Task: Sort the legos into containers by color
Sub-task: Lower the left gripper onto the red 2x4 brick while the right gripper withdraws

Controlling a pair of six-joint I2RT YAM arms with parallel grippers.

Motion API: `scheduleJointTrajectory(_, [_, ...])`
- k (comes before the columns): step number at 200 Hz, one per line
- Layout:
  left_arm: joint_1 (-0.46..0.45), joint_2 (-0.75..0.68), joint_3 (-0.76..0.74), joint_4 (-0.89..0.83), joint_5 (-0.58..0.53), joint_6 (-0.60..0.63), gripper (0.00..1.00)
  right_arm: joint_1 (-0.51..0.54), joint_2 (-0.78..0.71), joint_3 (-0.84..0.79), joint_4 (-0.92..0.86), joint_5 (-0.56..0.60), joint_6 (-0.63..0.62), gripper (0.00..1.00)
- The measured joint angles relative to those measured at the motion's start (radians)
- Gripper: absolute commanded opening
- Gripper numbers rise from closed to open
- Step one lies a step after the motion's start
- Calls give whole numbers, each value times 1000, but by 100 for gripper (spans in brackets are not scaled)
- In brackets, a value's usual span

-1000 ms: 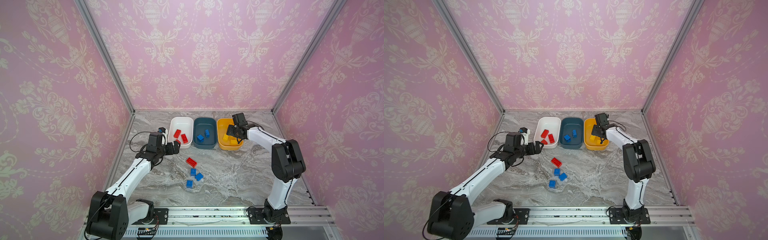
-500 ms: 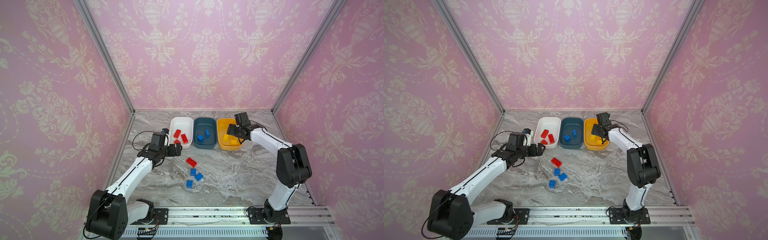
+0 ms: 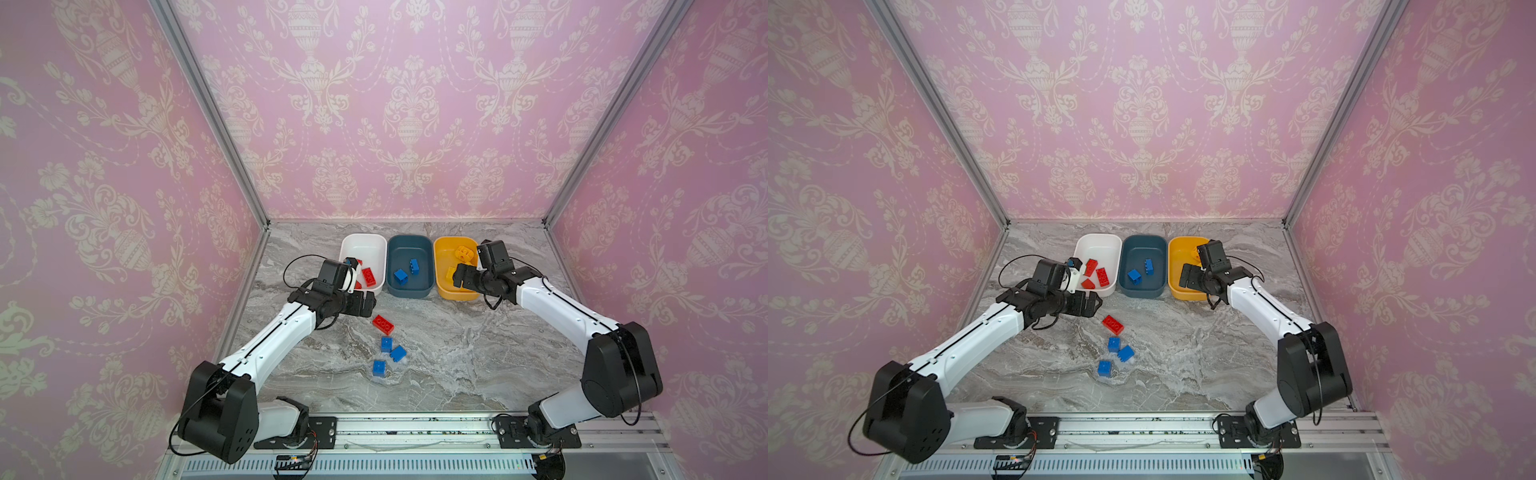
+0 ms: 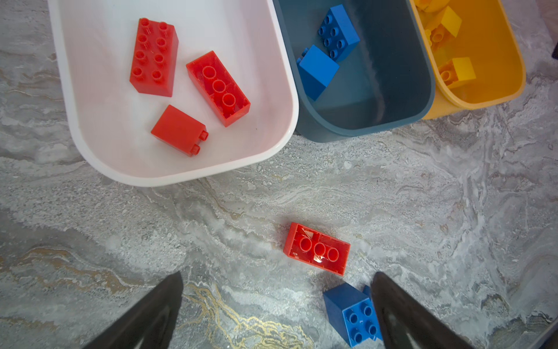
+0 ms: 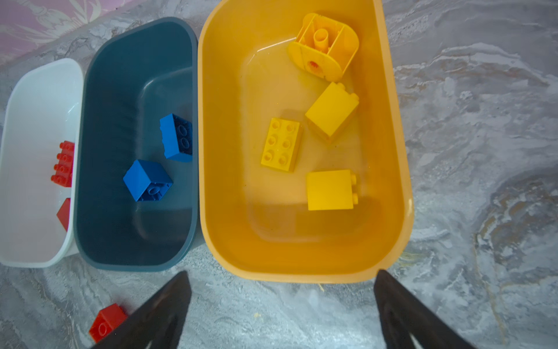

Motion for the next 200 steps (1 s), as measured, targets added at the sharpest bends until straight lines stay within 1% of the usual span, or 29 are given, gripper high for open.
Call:
scheduleJointTrajectory(36, [-31,48,46,-62,-1,33,98,7,-62,-74,-15,-65,0,99])
scheduleJointTrajectory(65, [-84,109,105,-126,-15,67,97,21,-121,-148,-18,-118,3,100])
scheduleJointTrajectory(103, [-140,177,145,-195,-37,92,96,36,-198,-221,-21,-182,24,100])
scheduleJointTrajectory(143, [-198,256,180,-229,-77,114,97,38,-244,-277,-22,-208,43,100])
scheduleJointTrajectory(200, [-262,381,264,-250,-141,145,95,38,-270,-278,-29,-215,51,100])
